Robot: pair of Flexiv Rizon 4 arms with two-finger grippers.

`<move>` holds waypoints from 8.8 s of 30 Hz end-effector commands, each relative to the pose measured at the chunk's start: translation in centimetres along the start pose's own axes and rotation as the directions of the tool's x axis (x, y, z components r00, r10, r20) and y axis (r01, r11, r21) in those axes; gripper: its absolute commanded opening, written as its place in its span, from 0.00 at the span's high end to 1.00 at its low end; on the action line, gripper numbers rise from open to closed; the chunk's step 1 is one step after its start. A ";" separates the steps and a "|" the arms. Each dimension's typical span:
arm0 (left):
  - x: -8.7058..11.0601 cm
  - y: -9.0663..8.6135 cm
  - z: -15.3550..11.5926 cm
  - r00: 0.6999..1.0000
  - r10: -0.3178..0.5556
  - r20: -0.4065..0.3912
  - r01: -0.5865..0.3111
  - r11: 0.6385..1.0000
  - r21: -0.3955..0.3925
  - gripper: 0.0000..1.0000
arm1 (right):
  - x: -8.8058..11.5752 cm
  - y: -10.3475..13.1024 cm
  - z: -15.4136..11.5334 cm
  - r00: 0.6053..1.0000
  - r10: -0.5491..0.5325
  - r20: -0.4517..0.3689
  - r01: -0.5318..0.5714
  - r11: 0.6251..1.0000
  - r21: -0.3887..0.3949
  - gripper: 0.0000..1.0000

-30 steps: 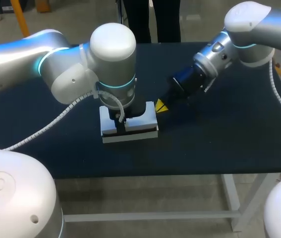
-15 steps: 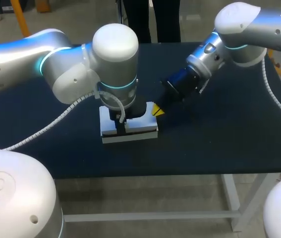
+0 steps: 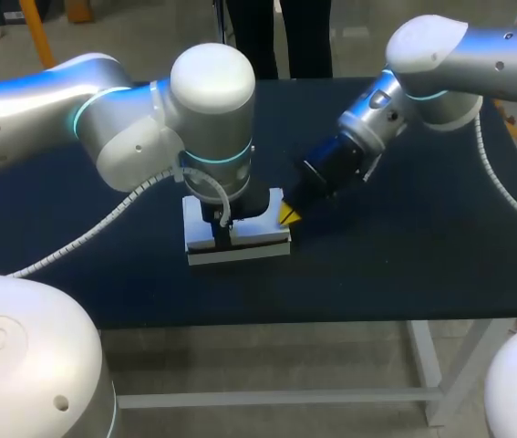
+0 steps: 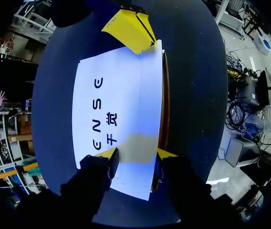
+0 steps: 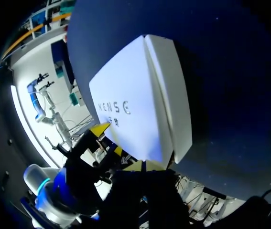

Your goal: Assemble the packaging by folding the flat box into shape, placing the metal phone stand inside, and closing the box properly

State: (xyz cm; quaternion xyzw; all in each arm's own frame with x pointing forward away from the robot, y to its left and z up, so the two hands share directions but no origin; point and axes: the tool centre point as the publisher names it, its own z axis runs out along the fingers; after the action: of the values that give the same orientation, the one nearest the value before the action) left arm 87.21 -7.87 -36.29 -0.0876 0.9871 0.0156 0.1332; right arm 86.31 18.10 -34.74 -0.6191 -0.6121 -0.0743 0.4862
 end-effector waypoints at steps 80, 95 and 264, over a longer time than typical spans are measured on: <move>0.9 4.1 0.2 0.968 -0.088 -0.234 0.160 0.937 0.310 1.00 | -1.4 1.4 0.9 0.999 0.053 -0.003 -0.053 0.999 0.011 1.00; 1.1 3.6 1.7 0.958 -0.089 -0.273 0.175 0.936 0.307 1.00 | -2.9 2.5 1.5 0.996 0.087 -0.035 -0.085 0.996 0.040 1.00; 10.5 -1.4 -4.2 0.130 -0.969 -0.209 0.984 0.152 -0.095 0.00 | -6.9 -3.7 -13.8 0.447 -0.634 0.631 0.894 0.294 -0.339 0.00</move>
State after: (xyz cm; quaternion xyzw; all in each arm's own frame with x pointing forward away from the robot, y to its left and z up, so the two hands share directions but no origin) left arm 76.45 -10.29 -34.03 -0.6992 0.7041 -0.1230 -0.0160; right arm 89.26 3.32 -30.06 -0.3877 -0.8447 -0.3647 0.0568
